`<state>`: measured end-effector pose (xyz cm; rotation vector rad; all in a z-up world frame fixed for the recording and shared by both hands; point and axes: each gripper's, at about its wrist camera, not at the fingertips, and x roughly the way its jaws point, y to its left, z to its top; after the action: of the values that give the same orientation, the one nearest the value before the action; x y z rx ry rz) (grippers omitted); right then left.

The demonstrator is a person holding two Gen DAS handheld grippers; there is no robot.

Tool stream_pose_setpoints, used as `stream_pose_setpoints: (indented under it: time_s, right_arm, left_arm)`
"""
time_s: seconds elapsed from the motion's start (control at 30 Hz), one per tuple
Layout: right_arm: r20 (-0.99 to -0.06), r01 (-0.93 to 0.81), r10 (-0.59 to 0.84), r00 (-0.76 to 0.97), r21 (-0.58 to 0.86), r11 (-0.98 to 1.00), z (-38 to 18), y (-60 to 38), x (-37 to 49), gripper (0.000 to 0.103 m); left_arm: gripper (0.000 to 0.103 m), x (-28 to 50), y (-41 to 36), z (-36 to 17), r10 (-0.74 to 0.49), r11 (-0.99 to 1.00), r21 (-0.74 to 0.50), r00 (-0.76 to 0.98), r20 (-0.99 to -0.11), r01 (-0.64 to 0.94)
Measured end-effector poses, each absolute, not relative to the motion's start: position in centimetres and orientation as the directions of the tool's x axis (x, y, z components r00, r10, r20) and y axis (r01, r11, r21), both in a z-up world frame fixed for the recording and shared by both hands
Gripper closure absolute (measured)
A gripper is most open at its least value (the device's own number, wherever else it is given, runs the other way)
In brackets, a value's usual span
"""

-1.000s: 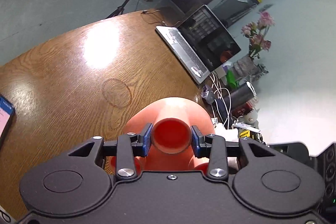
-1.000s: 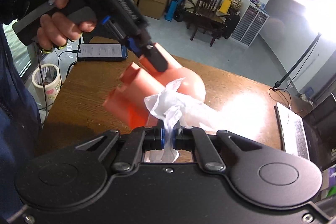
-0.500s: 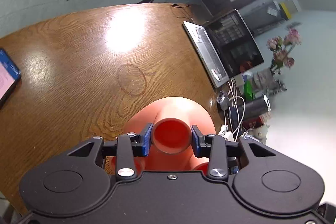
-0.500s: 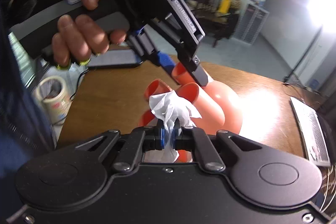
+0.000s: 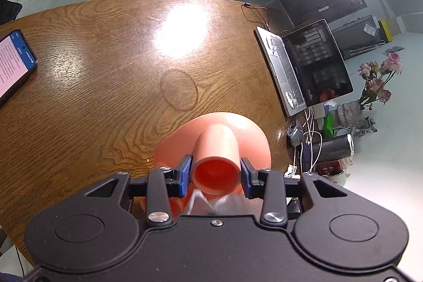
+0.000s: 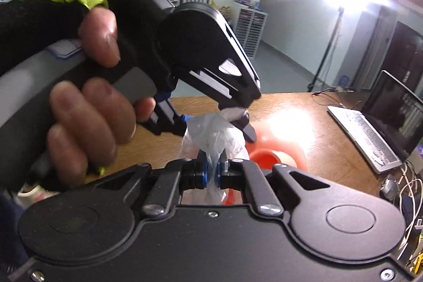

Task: Clean bowl
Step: 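Rub the tissue around the bowl's legs with the right gripper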

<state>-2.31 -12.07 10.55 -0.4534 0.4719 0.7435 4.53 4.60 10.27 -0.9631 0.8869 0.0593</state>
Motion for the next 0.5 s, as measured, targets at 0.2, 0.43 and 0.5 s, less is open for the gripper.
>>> stream_pose_setpoints:
  time_s: [0.2, 0.43, 0.5]
  right_arm:
    - [-0.582, -0.689, 0.465, 0.667, -0.242, 0.684, 9.0, -11.3, -1.6, 0.096]
    - [-0.609, -0.725, 0.487, 0.626, -0.224, 0.651, 8.4, -11.0, -3.0, 0.096]
    - [-0.627, -0.731, 0.488, 0.607, -0.199, 0.653, 7.8, -11.2, -3.2, 0.096]
  left_arm:
    - [0.067, 4.2, 4.7, 10.2, -0.321, 0.580, -0.692, 0.661, -0.679, -0.429]
    - [0.067, 4.0, 5.2, 11.1, -0.316, 0.566, -0.708, 0.682, -0.660, -0.423]
    - [0.067, 3.9, 5.3, 11.3, -0.330, 0.557, -0.718, 0.683, -0.652, -0.417]
